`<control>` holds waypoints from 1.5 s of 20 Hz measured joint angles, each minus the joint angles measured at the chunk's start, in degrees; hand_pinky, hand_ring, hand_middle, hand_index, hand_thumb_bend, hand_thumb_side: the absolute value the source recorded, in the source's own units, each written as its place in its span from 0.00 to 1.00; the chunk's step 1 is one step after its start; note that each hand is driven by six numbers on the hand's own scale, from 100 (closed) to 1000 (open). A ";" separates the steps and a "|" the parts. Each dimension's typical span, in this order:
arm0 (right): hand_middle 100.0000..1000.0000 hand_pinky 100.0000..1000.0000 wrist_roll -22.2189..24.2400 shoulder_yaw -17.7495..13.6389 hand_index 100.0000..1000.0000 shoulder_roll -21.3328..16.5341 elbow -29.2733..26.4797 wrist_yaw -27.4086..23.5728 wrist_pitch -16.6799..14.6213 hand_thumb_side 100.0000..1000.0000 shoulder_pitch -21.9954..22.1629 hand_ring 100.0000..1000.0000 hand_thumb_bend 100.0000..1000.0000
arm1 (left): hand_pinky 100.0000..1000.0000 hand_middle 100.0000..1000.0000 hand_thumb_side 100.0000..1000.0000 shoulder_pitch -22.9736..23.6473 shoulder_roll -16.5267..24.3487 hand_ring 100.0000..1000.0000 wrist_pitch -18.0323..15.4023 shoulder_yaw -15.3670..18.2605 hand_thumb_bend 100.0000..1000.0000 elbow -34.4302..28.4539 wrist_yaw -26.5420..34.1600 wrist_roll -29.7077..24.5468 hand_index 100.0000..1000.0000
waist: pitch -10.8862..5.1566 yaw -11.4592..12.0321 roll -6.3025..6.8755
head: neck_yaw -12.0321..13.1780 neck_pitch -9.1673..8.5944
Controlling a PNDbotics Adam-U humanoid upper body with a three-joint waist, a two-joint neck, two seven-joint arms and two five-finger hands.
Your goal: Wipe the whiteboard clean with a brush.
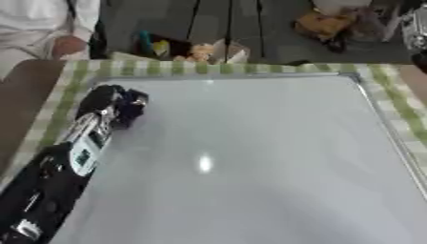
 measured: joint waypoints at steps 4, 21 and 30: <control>0.81 0.82 0.00 0.01 0.82 0.01 0.00 0.00 0.00 1.00 -0.04 0.86 0.00 | 0.00 0.40 0.73 -0.08 -0.43 0.19 -0.44 -0.48 0.00 -0.36 -0.85 -1.04 0.72 | 0.00 -0.07 0.01 | 0.13 0.00; 0.81 0.82 -0.01 0.01 0.82 0.01 0.00 -0.02 0.01 1.00 -0.03 0.86 0.00 | 0.00 0.39 0.72 -0.18 -1.34 0.17 1.68 0.88 0.00 0.50 -0.75 2.04 0.72 | -0.01 -0.18 0.01 | -0.10 -0.01; 0.81 0.81 -0.02 0.00 0.82 0.01 0.00 -0.02 0.02 1.00 0.01 0.86 0.00 | 0.00 0.39 0.74 1.65 0.22 0.17 0.81 0.04 0.00 -2.39 0.95 0.86 0.72 | -0.17 0.20 -0.02 | -0.30 -0.01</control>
